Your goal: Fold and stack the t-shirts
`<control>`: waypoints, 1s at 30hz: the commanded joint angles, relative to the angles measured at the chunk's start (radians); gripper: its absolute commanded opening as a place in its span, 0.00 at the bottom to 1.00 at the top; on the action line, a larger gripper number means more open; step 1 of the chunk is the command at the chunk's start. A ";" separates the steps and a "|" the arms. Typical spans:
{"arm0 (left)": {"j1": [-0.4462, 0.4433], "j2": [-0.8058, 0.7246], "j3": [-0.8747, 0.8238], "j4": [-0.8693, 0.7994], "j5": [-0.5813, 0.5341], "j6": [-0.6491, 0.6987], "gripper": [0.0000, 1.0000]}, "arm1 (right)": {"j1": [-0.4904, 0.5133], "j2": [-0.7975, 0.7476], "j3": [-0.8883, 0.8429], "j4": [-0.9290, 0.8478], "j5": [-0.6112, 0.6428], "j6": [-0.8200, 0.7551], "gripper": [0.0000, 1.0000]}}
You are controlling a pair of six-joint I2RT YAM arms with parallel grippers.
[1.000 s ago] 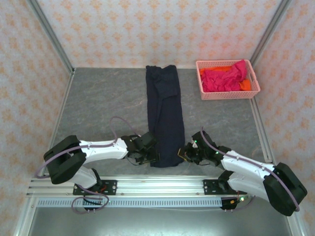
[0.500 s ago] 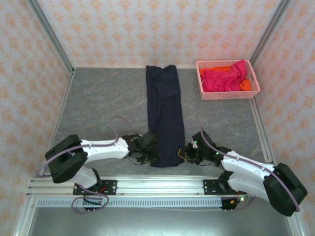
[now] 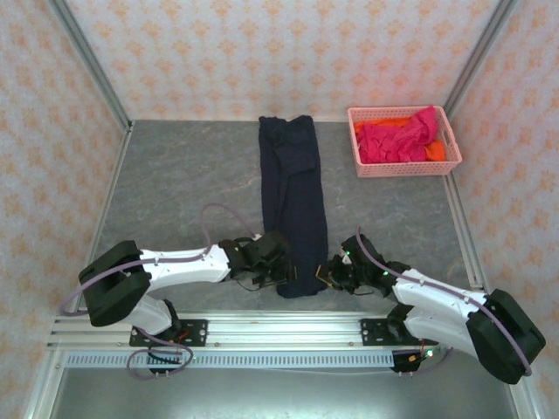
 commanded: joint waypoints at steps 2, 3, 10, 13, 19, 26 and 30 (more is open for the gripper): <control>-0.005 0.009 0.000 -0.073 -0.053 -0.008 0.47 | 0.006 -0.011 -0.012 0.018 0.000 0.008 0.16; -0.007 0.011 -0.002 -0.074 -0.053 -0.011 0.47 | 0.006 -0.010 -0.009 0.017 0.000 0.008 0.16; -0.006 0.024 -0.022 -0.067 -0.049 -0.018 0.41 | 0.006 -0.006 -0.007 0.019 0.000 0.008 0.16; -0.005 0.043 -0.026 -0.045 -0.037 -0.018 0.37 | 0.006 -0.010 -0.006 0.017 -0.002 0.008 0.16; -0.007 0.036 -0.024 -0.026 -0.031 -0.008 0.01 | 0.006 -0.043 -0.015 0.016 0.002 0.017 0.03; -0.006 -0.081 -0.039 -0.079 -0.092 -0.014 0.00 | 0.006 -0.092 -0.012 0.011 -0.001 0.023 0.00; 0.007 -0.152 0.007 -0.157 -0.145 0.007 0.00 | 0.006 -0.130 0.028 -0.005 0.044 0.022 0.00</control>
